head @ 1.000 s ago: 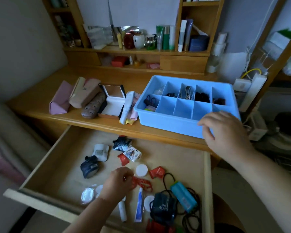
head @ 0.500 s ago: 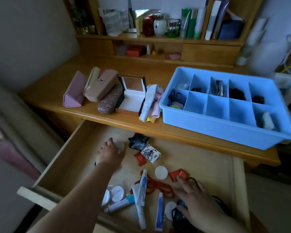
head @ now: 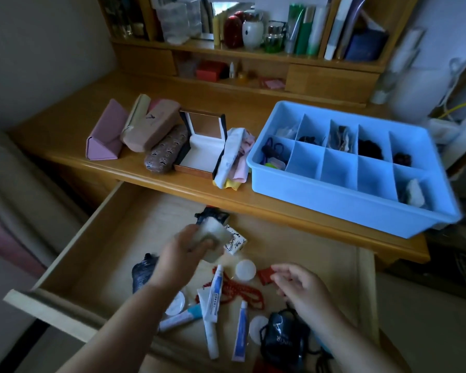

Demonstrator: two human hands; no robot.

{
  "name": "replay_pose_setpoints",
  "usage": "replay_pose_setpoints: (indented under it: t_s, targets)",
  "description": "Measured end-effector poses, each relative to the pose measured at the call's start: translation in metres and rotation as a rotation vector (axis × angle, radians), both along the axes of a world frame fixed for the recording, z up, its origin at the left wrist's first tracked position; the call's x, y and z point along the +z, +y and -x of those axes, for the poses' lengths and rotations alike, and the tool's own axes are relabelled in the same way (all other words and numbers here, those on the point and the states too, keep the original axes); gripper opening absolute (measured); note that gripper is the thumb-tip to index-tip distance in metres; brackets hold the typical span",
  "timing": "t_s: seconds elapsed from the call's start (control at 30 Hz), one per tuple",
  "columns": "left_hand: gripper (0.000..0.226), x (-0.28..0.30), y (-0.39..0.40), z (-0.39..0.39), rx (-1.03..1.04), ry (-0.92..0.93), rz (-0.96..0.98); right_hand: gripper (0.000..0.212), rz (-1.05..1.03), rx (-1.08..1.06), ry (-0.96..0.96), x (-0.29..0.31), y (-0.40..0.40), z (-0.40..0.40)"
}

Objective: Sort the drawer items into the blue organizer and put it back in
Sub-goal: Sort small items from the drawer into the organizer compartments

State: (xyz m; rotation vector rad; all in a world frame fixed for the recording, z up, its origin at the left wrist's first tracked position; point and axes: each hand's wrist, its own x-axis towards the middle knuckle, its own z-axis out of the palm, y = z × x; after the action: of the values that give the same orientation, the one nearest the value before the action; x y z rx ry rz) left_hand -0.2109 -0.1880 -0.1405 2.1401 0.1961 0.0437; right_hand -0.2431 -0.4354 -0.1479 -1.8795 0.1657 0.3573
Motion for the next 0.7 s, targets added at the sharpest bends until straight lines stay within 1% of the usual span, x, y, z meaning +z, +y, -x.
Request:
replay_pose_setpoints:
  t_s: [0.03,0.07,0.1,0.13,0.17,0.2,0.27,0.33,0.4,0.43,0.5,0.57,0.63,0.7]
  targets:
    - [0.004,0.011,-0.017,0.009,-0.100,0.031,0.142,0.015,-0.185,-0.043,0.119,0.008,0.003,-0.001]
    - [0.006,0.021,-0.033,0.017,-0.183,0.057,0.244,0.025,-0.331,-0.051,0.216,0.016,0.004,-0.003]
    - [0.010,0.029,-0.048,0.022,-0.251,0.054,0.282,0.037,-0.433,-0.039,0.303,0.024,0.003,-0.004]
    - [0.017,0.035,-0.061,0.027,-0.314,0.026,0.266,0.047,-0.503,-0.021,0.379,0.032,-0.001,-0.006]
    - [0.026,0.039,-0.073,0.029,-0.379,-0.017,0.226,0.048,-0.558,-0.007,0.439,0.040,-0.006,-0.007]
    - [0.035,0.042,-0.083,0.031,-0.438,-0.065,0.193,0.041,-0.604,-0.003,0.475,0.047,-0.012,-0.008]
    - [0.045,0.047,-0.096,0.030,-0.492,-0.141,0.185,0.036,-0.673,0.006,0.431,0.060,-0.027,-0.008]
    - [0.046,0.049,-0.106,0.027,-0.457,-0.216,0.194,0.028,-0.655,-0.007,0.287,0.077,-0.044,-0.006]
    - [0.044,0.044,-0.113,0.023,-0.378,-0.300,0.176,0.012,-0.544,-0.069,0.060,0.103,-0.062,-0.010]
    - [0.044,0.038,-0.114,0.022,-0.324,-0.312,0.169,0.009,-0.457,-0.118,-0.068,0.119,-0.073,-0.016]
    - [0.042,0.022,-0.113,0.024,-0.219,-0.269,0.167,0.013,-0.163,-0.254,-0.317,0.152,-0.104,-0.037]
    - [0.042,0.002,-0.108,0.031,-0.152,-0.205,0.159,0.008,0.187,-0.355,-0.478,0.180,-0.132,-0.061]
    - [0.044,-0.017,-0.103,0.037,-0.117,-0.162,0.136,0.007,0.497,-0.298,-0.514,0.189,-0.149,-0.086]
    - [0.047,-0.030,-0.099,0.039,-0.080,-0.123,0.121,0.010,0.735,-0.142,-0.394,0.184,-0.151,-0.104]
